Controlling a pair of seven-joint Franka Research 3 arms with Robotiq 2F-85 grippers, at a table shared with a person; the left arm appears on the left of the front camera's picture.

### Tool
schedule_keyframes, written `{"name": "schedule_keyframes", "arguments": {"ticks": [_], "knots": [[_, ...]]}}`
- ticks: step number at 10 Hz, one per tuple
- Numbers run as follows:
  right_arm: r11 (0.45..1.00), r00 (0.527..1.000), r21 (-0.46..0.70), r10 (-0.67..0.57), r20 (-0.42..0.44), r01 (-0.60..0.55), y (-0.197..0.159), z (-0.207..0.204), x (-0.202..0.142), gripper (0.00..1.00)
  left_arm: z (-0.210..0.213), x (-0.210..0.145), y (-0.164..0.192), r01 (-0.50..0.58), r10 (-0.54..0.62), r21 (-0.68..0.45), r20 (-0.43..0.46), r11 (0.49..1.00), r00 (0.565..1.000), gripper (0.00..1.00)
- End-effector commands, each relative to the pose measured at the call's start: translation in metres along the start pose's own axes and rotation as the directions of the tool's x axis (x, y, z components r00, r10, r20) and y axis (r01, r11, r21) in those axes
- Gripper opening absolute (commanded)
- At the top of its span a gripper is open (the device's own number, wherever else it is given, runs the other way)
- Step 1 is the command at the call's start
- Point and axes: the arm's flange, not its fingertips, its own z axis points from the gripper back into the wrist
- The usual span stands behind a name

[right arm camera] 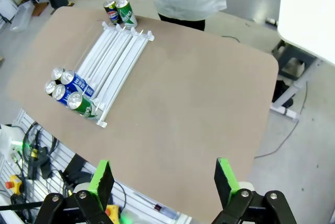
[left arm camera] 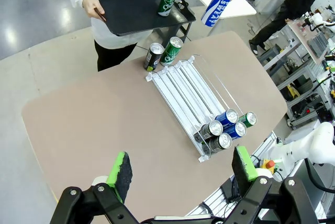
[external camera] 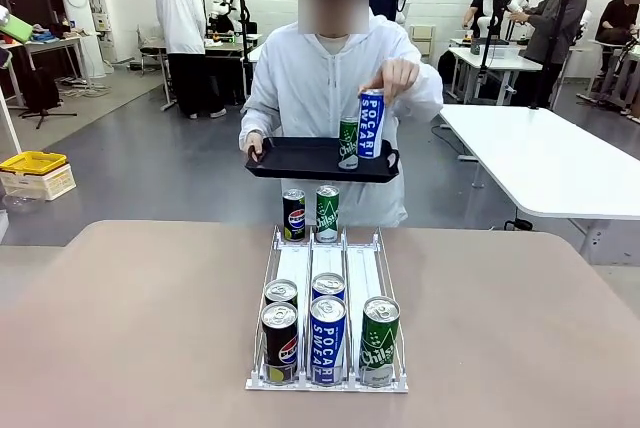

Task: Retrieve and hand over the desired beverage to the person.
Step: Pick up another can of the same type that the person held from the Automatic Can Dispenser.

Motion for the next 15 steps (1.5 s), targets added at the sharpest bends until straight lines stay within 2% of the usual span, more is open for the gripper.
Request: {"name": "schedule_keyframes", "arguments": {"ticks": [1,15], "knots": [[1.000,1.000,-0.008,-0.006,0.005,0.006,-0.0008,-0.0001,0.0008,1.00,0.0004,-0.0013,0.0005,0.012,-0.012,-0.008,0.000,1.000,1.000,1.00],[1.000,1.000,-0.008,-0.006,0.005,0.006,-0.0008,-0.0001,0.0008,1.00,0.0004,-0.0013,0.0005,0.012,-0.012,-0.008,0.000,1.000,1.000,1.00]]}}
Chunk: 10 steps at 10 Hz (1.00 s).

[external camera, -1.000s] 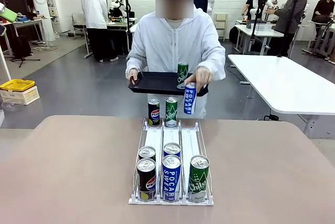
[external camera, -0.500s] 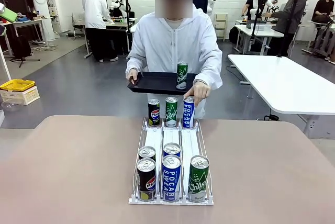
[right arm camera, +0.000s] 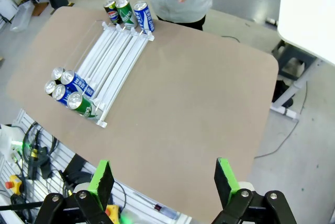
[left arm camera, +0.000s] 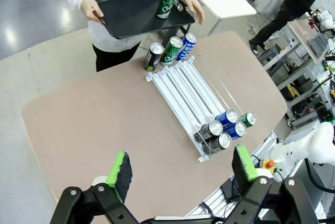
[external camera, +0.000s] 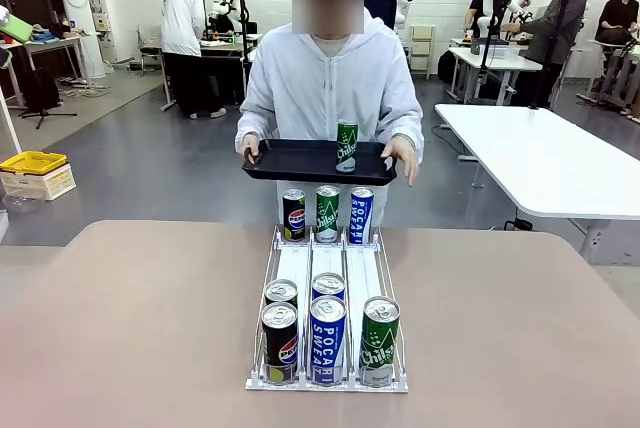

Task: Retrieve and hand over the desired beverage to the person.
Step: Pick up another can of the same type that the person held from the Automatic Can Dispenser.

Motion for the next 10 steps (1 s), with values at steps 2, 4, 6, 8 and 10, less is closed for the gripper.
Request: {"name": "schedule_keyframes", "arguments": {"ticks": [2,4,6,8,10], "knots": [[1.000,1.000,-0.008,-0.006,0.005,0.006,-0.001,0.000,0.001,1.00,0.000,-0.001,0.000,0.012,-0.012,-0.008,0.000,1.000,1.000,1.00],[1.000,1.000,-0.008,-0.006,0.005,0.006,-0.001,0.000,0.001,1.00,0.000,-0.001,0.000,0.012,-0.012,-0.008,0.000,1.000,1.000,1.00],[1.000,1.000,-0.008,-0.006,0.005,0.006,-0.001,0.000,0.001,1.00,-0.017,0.006,-0.026,0.075,-0.074,0.005,-0.082,0.997,0.994,1.00],[1.000,1.000,-0.008,-0.006,0.005,0.006,-0.001,0.000,0.001,1.00,-0.056,0.015,-0.088,0.251,-0.249,-0.025,-0.241,0.968,0.938,1.00],[1.000,1.000,-0.008,-0.006,0.005,0.006,-0.001,0.000,0.001,1.00,-0.129,0.015,-0.154,0.301,-0.282,-0.038,-0.481,0.953,0.830,1.00]]}}
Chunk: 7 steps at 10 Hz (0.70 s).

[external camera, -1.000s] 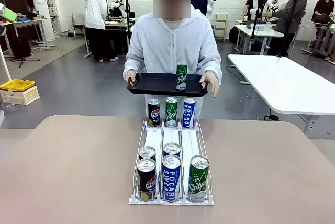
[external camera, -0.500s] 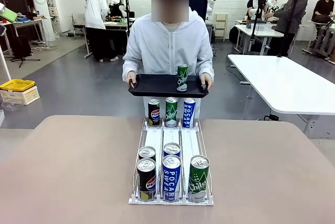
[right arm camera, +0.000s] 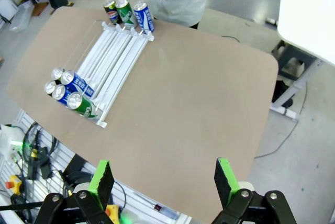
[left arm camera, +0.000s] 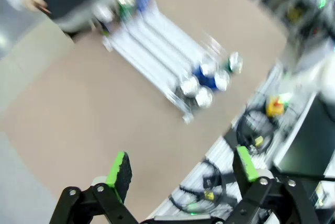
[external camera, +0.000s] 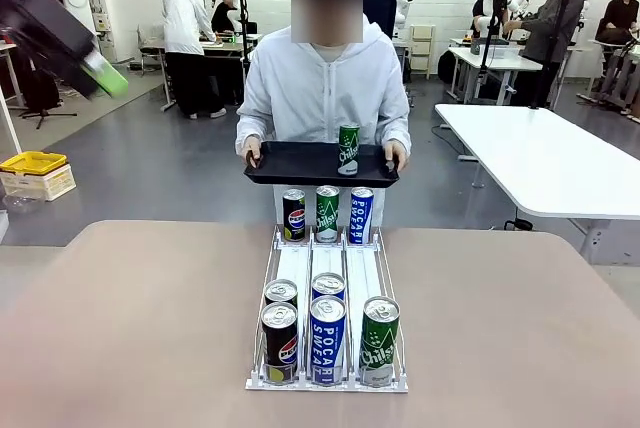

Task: Retrieve and hand over the desired beverage to the person.
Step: Pick up another can of the same type that the person held from the Automatic Can Dispenser.

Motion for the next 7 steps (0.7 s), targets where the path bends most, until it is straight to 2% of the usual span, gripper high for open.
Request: {"name": "schedule_keyframes", "arguments": {"ticks": [1,2,3,4,5,6,7], "knots": [[1.000,1.000,-0.007,-0.006,0.003,0.006,-0.001,-0.001,0.001,1.00,-0.050,0.039,-0.034,-0.049,0.054,0.026,-0.237,0.998,0.970,1.00],[1.000,1.000,-0.007,-0.006,0.003,0.006,-0.001,-0.001,0.001,1.00,-0.084,0.046,-0.058,-0.132,0.155,0.103,-0.264,0.986,0.952,1.00],[1.000,1.000,-0.007,-0.006,0.003,0.006,-0.001,-0.001,0.001,1.00,-0.114,0.053,-0.085,-0.246,0.287,0.183,-0.248,0.952,0.925,1.00],[1.000,1.000,-0.007,-0.006,0.003,0.006,-0.001,-0.001,0.001,1.00,-0.136,0.057,-0.111,-0.319,0.361,0.196,-0.236,0.927,0.902,1.00],[1.000,1.000,-0.007,-0.006,0.003,0.006,-0.001,-0.001,0.001,1.00,-0.153,0.058,-0.129,-0.371,0.420,0.242,-0.198,0.896,0.885,1.00],[1.000,1.000,-0.007,-0.006,0.003,0.006,-0.001,-0.001,0.001,1.00,-0.167,0.059,-0.141,-0.370,0.429,0.278,-0.193,0.886,0.883,1.00],[1.000,1.000,-0.007,-0.006,0.003,0.006,-0.001,-0.001,0.001,1.00,-0.180,0.060,-0.146,-0.379,0.450,0.297,-0.226,0.876,0.864,1.00]]}}
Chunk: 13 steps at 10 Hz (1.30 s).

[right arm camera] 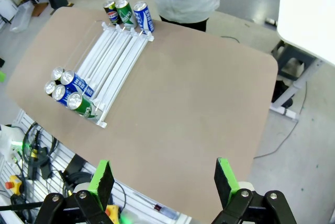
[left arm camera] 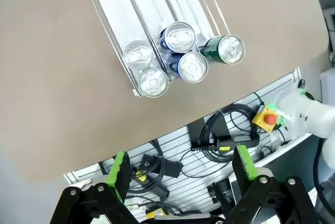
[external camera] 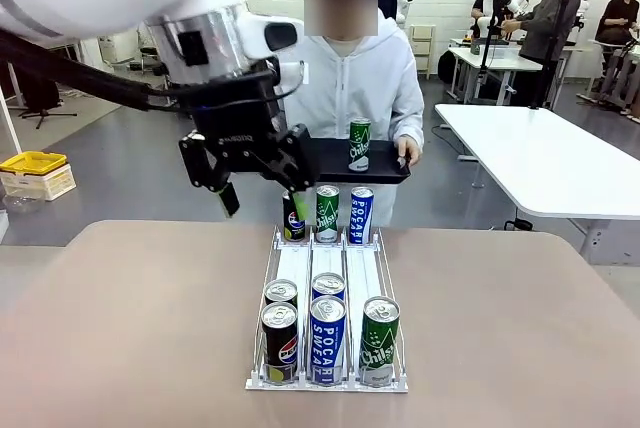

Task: Retrieve and hand over the desired beverage to the person.
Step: Pick up another can of the same type that the person held from the Automatic Can Dispenser.

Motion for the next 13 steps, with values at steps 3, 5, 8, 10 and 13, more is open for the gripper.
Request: {"name": "schedule_keyframes", "arguments": {"ticks": [3,5,8,10,13], "knots": [[1.000,1.000,-0.006,-0.005,0.003,0.005,-0.001,-0.001,0.001,1.00,0.000,0.000,0.000,0.000,0.000,0.000,0.000,1.000,1.000,1.00],[1.000,1.000,-0.006,-0.005,0.003,0.005,-0.001,-0.001,0.001,1.00,0.000,0.000,0.000,0.000,0.000,0.000,0.000,1.000,1.000,1.00],[1.000,1.000,-0.006,-0.005,0.003,0.005,-0.001,-0.001,0.001,1.00,0.000,0.000,0.000,0.000,0.000,0.000,0.000,1.000,1.000,1.00],[1.000,1.000,-0.006,-0.005,0.003,0.005,-0.001,-0.001,0.001,1.00,-0.001,0.002,-0.002,-0.016,0.016,-0.005,-0.010,1.000,1.000,1.00],[1.000,1.000,-0.006,-0.005,0.003,0.005,-0.001,-0.001,0.001,1.00,-0.047,0.001,-0.039,-0.103,0.106,0.104,-0.023,0.989,0.994,1.00]]}}
